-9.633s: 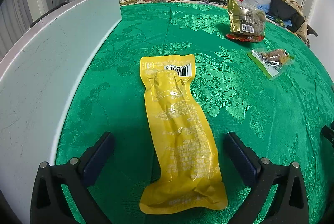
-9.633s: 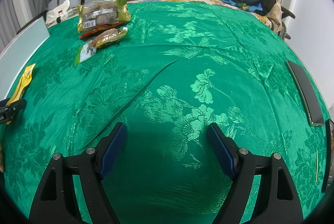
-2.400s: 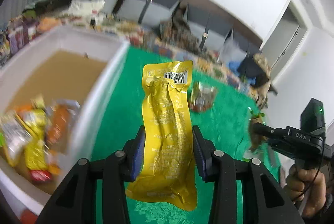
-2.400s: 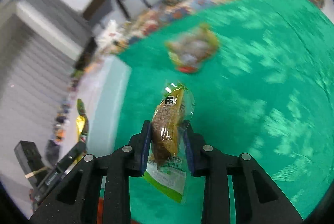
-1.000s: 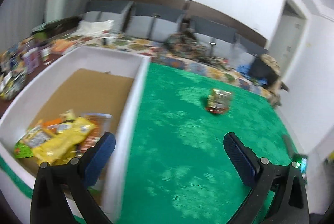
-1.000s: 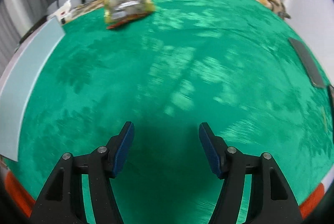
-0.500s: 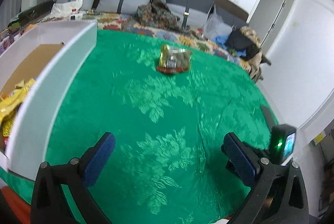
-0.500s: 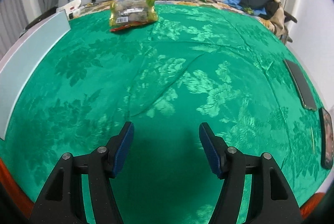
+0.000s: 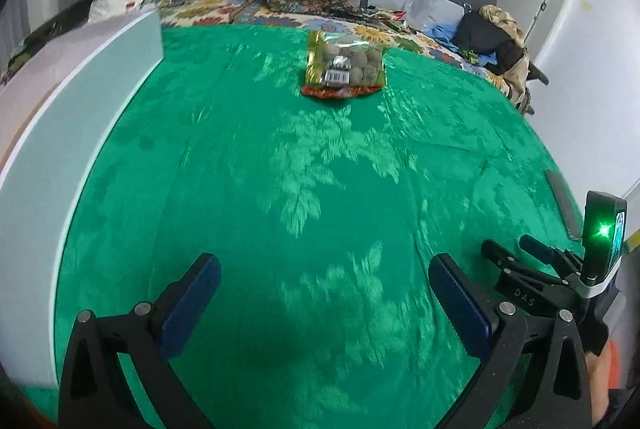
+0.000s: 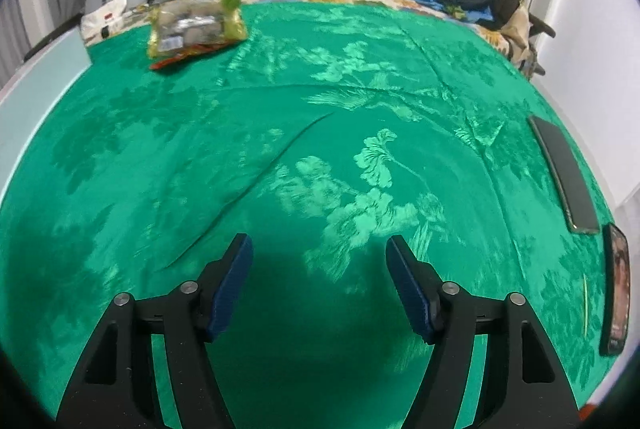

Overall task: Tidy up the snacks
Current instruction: 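Move both tools back toward the red fish pouch and longan bag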

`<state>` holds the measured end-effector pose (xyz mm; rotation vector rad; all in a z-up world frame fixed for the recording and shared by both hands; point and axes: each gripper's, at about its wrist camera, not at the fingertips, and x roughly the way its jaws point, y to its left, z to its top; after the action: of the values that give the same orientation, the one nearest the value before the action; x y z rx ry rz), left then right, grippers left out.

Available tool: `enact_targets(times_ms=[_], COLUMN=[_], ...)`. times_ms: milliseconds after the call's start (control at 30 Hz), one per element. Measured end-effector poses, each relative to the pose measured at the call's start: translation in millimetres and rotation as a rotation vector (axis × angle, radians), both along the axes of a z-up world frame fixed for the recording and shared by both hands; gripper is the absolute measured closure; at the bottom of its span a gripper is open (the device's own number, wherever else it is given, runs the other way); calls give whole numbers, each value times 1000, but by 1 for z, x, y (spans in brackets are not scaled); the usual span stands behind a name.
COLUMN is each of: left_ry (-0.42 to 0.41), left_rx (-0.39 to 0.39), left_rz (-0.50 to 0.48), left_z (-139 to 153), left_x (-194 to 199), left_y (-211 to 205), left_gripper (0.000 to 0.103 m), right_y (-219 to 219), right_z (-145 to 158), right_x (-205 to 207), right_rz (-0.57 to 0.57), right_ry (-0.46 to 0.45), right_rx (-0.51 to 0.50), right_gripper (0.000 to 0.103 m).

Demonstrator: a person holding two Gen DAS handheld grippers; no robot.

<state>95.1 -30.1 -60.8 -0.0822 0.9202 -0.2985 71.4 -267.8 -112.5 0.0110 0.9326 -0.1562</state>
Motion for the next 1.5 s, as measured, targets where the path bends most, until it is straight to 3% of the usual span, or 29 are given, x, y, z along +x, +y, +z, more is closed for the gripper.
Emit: enact_targets(times_ms=[333, 467, 567, 667, 733, 800, 867, 933, 1033, 1067, 1133, 1200, 1267, 1333, 1433, 1500], left_ry=[11, -13, -92, -152, -105, -28, -11, -49, 3, 29, 36, 22, 35, 33, 18, 56], left_rx=[22, 30, -5, 29, 36, 15, -8, -8, -88, -91, -34, 23, 20, -44, -70, -41], left_rz=[15, 6, 99, 257, 337, 354, 266, 153, -198, -364, -583, -672, -644, -524, -231, -123], left_z=[-15, -5, 24, 43, 36, 19, 5, 2, 1, 0, 0, -1, -2, 3, 2, -12], left_x=[75, 112, 155, 200, 234, 263, 278, 270, 237, 216, 179, 155, 157, 178, 222, 248], left_y=[-7, -3, 18, 36, 44, 43, 21, -6, -52, -69, -89, -95, -89, -68, -41, -37], left_gripper=[1, 1, 1, 1, 1, 3, 5, 8, 8, 8, 8, 8, 8, 8, 8, 8], right_y=[-26, -25, -25, -25, -25, -25, -25, -25, -24, -24, -24, -24, -24, -24, -24, -24], right_z=[-8, -7, -7, -7, -7, -7, -7, -7, -7, -7, -7, -7, -7, -7, -7, -7], right_x=[18, 19, 19, 20, 20, 20, 20, 20, 20, 20, 20, 20, 20, 20, 20, 20], right_rz=[-2, 0, 2, 3, 3, 2, 2, 2, 4, 4, 3, 3, 3, 3, 3, 3], right_ry=[-38, -36, -36, -34, -34, -34, -35, -35, -34, -34, -34, -34, -35, -34, -34, -35], right_rx=[46, 46, 47, 44, 45, 44, 45, 46, 46, 46, 46, 46, 46, 46, 46, 46], right_gripper=[21, 20, 19, 19, 19, 19, 18, 18, 18, 18, 18, 18, 18, 18, 18, 18])
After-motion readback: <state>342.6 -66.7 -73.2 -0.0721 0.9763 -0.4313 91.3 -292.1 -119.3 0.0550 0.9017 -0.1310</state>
